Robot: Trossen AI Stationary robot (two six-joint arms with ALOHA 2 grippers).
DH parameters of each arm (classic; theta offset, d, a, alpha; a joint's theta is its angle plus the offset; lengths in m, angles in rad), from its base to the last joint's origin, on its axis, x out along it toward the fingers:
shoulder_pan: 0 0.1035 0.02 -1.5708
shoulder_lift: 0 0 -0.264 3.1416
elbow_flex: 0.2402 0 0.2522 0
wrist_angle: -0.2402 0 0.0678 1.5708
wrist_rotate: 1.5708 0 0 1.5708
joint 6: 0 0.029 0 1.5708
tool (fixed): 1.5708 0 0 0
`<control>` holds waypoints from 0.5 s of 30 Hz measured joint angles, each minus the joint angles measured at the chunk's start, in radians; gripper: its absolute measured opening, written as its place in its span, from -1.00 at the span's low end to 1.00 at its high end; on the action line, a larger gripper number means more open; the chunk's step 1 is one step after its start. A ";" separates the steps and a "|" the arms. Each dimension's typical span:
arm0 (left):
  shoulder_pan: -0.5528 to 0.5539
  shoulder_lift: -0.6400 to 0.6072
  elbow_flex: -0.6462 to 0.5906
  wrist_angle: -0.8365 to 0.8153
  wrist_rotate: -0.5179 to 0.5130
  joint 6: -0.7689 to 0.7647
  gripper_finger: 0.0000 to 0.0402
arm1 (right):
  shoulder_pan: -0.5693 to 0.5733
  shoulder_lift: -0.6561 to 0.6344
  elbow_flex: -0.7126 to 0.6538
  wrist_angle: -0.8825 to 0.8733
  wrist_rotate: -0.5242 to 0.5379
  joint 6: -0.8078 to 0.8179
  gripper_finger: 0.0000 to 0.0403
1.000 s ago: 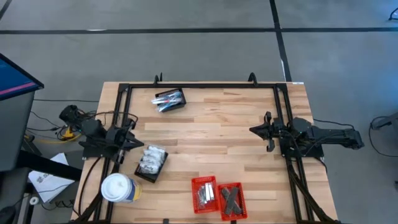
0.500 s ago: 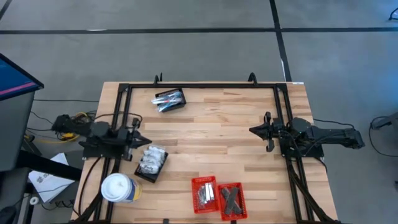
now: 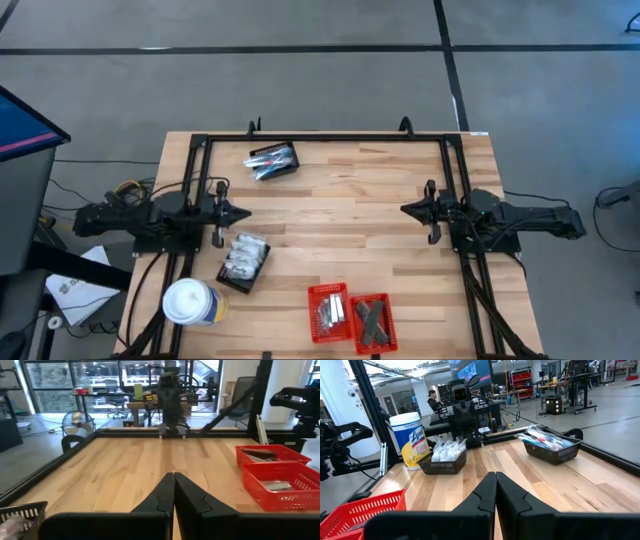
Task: Pick & Place Travel size toiletries
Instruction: Return to Home Position
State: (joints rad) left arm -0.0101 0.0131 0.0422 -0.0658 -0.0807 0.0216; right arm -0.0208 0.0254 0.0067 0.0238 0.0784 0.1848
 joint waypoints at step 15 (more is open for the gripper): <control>0.011 0.003 -0.001 0.005 0.000 0.000 -0.97 | 0.000 0.000 0.000 0.000 0.000 0.000 -1.00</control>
State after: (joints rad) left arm 0.0013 0.0158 0.0414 -0.0605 -0.0807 0.0212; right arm -0.0208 0.0254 0.0067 0.0235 0.0780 0.1848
